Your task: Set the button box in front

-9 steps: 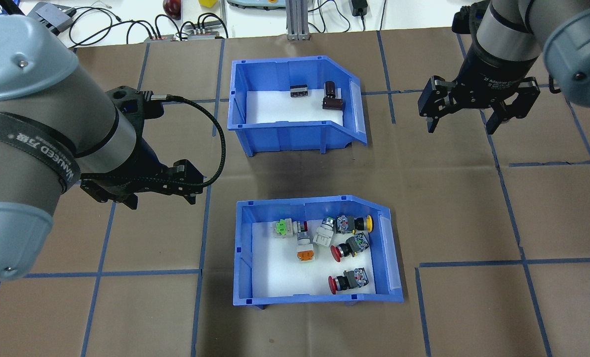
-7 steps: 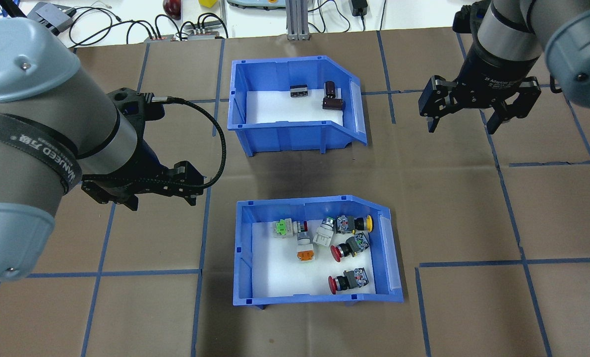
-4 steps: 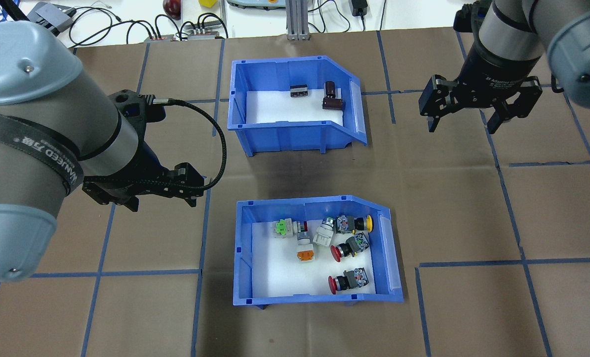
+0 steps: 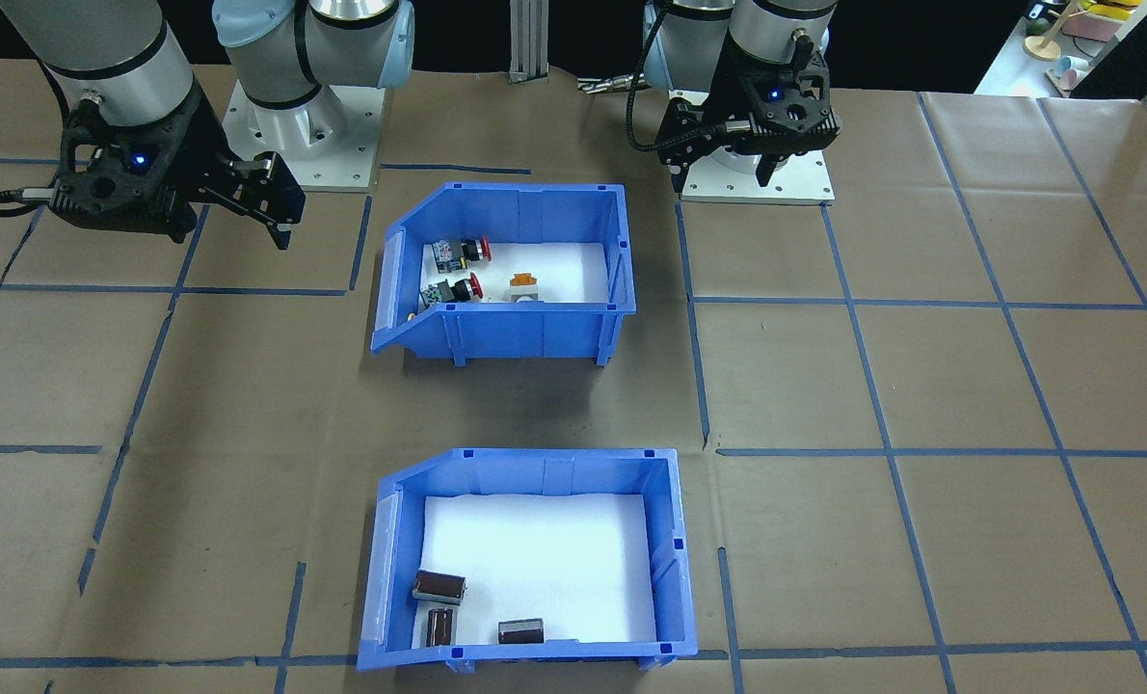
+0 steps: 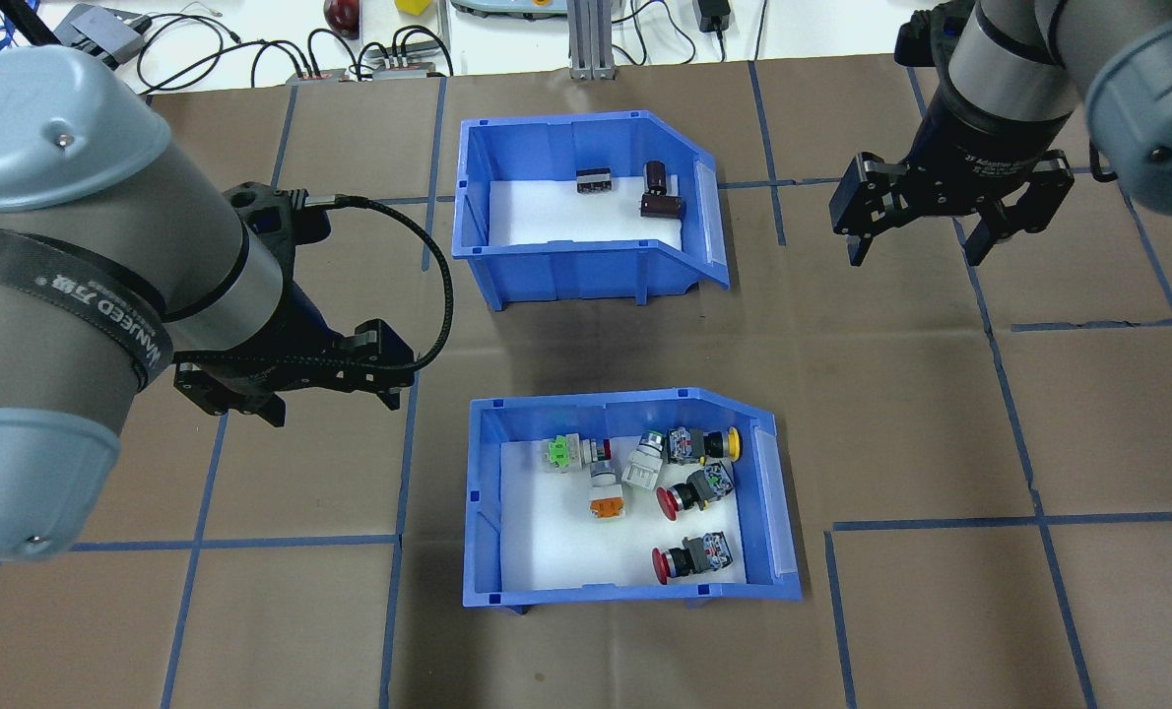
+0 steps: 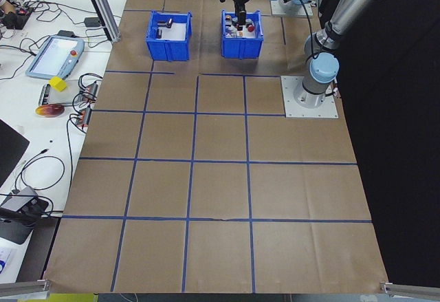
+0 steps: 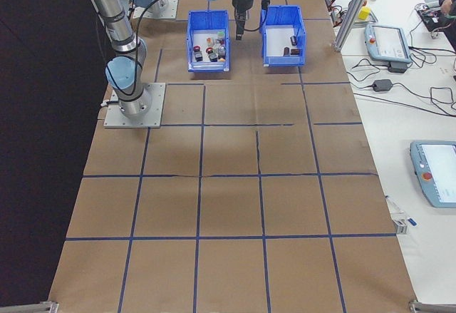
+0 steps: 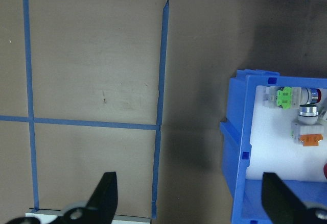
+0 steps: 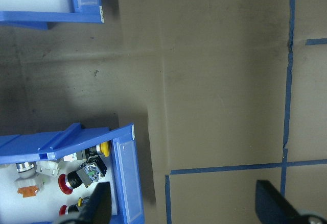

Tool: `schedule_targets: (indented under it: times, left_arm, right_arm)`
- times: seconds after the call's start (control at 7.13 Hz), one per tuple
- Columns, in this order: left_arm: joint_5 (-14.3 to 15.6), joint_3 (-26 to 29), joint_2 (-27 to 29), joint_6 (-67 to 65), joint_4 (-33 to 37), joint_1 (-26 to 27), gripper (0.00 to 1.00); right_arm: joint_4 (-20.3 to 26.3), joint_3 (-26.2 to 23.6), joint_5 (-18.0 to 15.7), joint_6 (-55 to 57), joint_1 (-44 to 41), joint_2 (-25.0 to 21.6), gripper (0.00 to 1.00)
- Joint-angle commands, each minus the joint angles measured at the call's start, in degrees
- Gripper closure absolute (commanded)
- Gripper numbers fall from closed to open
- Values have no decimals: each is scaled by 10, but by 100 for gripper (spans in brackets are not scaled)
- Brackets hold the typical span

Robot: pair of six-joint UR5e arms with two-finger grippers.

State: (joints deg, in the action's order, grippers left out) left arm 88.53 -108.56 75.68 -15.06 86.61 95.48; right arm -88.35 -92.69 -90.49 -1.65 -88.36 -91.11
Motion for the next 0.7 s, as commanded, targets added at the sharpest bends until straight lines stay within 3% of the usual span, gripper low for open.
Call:
schedule_targets:
  times: [0.0,0.28,0.56]
  left_arm:
    - [-41,-1,4,-111,0,10,1]
    - [-37,-1,3,-154,1,35,1]
    - [-38,-2,1,-176,1,38,1]
  right_arm:
    - [-7,5,13,-131,-1,18,0]
    - [-28,49,13,-242,-7,77,0]
    - [-81,105,0,-338,-75,154,0]
